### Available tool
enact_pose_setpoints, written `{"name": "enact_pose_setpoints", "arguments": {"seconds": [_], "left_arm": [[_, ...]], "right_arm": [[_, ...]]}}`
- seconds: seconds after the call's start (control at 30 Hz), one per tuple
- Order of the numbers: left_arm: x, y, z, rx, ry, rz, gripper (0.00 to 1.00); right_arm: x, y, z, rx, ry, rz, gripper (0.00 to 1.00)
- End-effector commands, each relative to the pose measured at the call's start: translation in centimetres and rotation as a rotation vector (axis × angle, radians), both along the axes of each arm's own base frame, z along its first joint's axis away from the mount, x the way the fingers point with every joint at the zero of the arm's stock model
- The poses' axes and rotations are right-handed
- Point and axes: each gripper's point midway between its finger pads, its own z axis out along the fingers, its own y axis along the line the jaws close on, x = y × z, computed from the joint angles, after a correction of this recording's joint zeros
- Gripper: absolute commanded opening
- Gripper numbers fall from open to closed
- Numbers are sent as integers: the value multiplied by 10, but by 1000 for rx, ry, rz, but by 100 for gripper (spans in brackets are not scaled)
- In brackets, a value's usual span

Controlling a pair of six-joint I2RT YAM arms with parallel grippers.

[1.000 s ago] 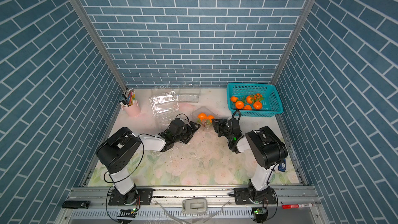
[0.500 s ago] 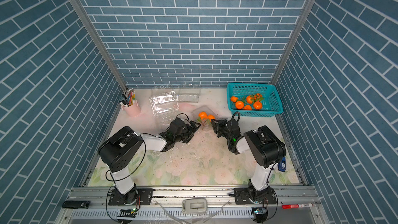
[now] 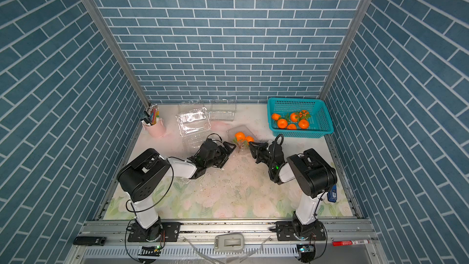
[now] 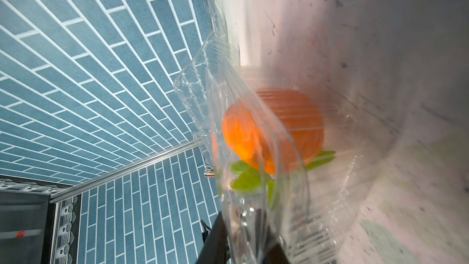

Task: Take oranges out of containers
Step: Open the packing box at the center of the board.

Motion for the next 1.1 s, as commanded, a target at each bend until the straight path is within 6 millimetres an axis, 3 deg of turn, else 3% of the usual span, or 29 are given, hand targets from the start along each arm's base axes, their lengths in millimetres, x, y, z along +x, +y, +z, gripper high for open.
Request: {"name": "enact_pose_setpoints", "arguments": {"seconds": [0.0,0.6,1.07], "left_arm": [[-1,3,-14,30,20,17,98],[8,3,-8,29,-23,36,95],[19,-5,-1,4,-78,25,95]], "right_arm": [[-4,3,15,60,-18,9,22],[-7,8,18,86,-29,47,18],[-19,8,9,68,-15,86,17]]}}
